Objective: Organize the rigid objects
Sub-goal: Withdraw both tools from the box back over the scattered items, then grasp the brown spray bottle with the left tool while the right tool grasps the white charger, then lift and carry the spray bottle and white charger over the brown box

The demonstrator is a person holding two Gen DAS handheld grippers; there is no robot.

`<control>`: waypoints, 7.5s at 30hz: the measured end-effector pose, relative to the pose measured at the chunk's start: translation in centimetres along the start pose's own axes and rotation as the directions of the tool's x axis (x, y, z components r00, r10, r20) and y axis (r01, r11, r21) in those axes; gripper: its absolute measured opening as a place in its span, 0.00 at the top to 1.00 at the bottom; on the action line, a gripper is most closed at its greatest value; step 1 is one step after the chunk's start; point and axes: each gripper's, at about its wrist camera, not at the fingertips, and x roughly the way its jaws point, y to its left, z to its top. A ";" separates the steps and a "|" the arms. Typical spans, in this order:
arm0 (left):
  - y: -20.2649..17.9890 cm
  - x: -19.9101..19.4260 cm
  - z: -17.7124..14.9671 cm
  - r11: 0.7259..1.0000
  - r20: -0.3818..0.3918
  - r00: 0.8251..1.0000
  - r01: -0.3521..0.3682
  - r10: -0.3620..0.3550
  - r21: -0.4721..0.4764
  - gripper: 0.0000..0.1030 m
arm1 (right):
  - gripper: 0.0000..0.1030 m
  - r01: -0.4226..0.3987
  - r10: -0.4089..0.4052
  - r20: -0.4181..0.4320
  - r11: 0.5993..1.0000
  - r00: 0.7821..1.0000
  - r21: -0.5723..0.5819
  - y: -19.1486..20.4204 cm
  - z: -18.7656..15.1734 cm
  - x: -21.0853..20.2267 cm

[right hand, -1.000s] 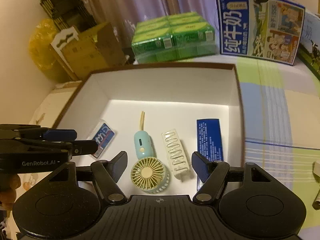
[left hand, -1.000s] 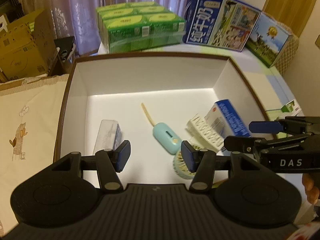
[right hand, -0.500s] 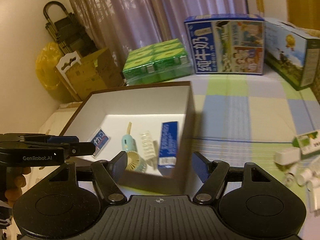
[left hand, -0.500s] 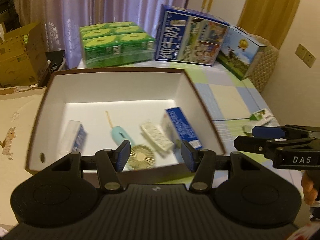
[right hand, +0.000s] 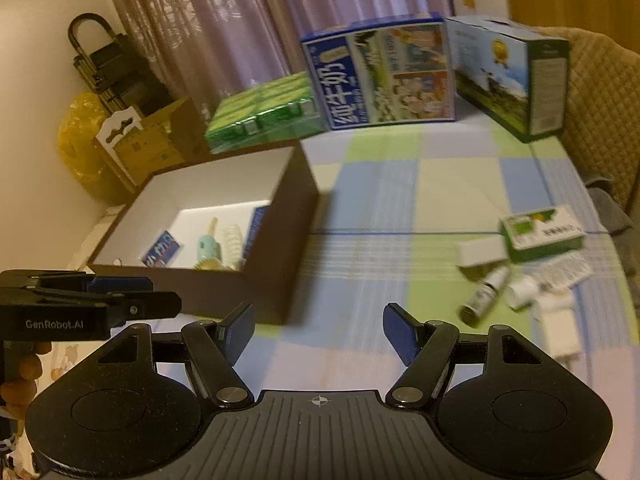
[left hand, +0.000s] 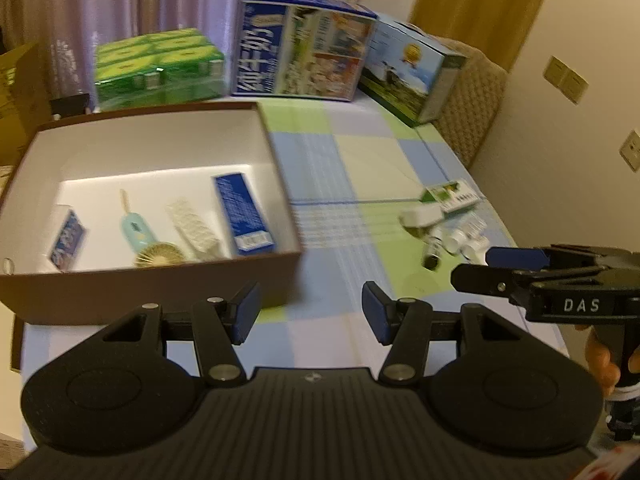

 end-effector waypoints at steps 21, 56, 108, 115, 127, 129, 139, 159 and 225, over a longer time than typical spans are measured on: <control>-13.5 6.6 -1.9 0.994 -0.082 0.995 0.063 -0.056 0.088 0.51 | 0.34 0.122 -0.121 -0.012 0.987 0.993 0.101 -12.8 -2.8 -5.8; -18.0 22.1 0.2 0.977 -0.150 0.989 0.032 0.000 0.211 0.53 | 0.49 0.240 -0.237 -0.159 0.971 0.958 0.003 -21.6 -2.9 5.1; -12.4 22.3 -2.4 0.992 -0.197 0.980 0.003 0.022 0.124 0.78 | 0.62 0.222 -0.231 -0.198 0.973 0.953 -0.065 -18.7 -4.9 6.4; -12.9 22.9 -1.8 0.991 -0.207 0.977 -0.017 0.044 0.131 0.78 | 0.62 0.240 -0.245 -0.181 0.970 0.952 -0.051 -18.6 -4.7 6.7; -13.0 21.8 -2.5 0.991 -0.192 0.980 -0.028 0.053 0.128 0.81 | 0.63 0.230 -0.237 -0.180 0.971 0.955 -0.057 -18.0 -4.9 6.2; -12.9 21.1 -2.6 0.992 -0.181 0.982 -0.026 0.048 0.122 0.81 | 0.63 0.221 -0.227 -0.171 0.974 0.959 -0.055 -17.7 -4.6 5.8; -12.0 16.8 -2.2 0.995 -0.106 0.994 -0.017 0.027 0.100 0.82 | 0.63 0.171 -0.177 -0.130 0.984 0.976 -0.054 -15.5 -3.2 4.3; -9.5 10.4 -1.2 0.998 0.014 1.000 -0.009 0.008 0.061 0.82 | 0.63 0.118 -0.124 -0.074 0.990 0.990 -0.079 -10.7 -1.7 2.8; 21.5 4.0 2.8 0.968 0.046 0.974 -0.212 0.220 -0.137 0.82 | 0.63 -0.134 0.092 -0.194 0.967 0.977 -0.216 18.3 6.2 24.3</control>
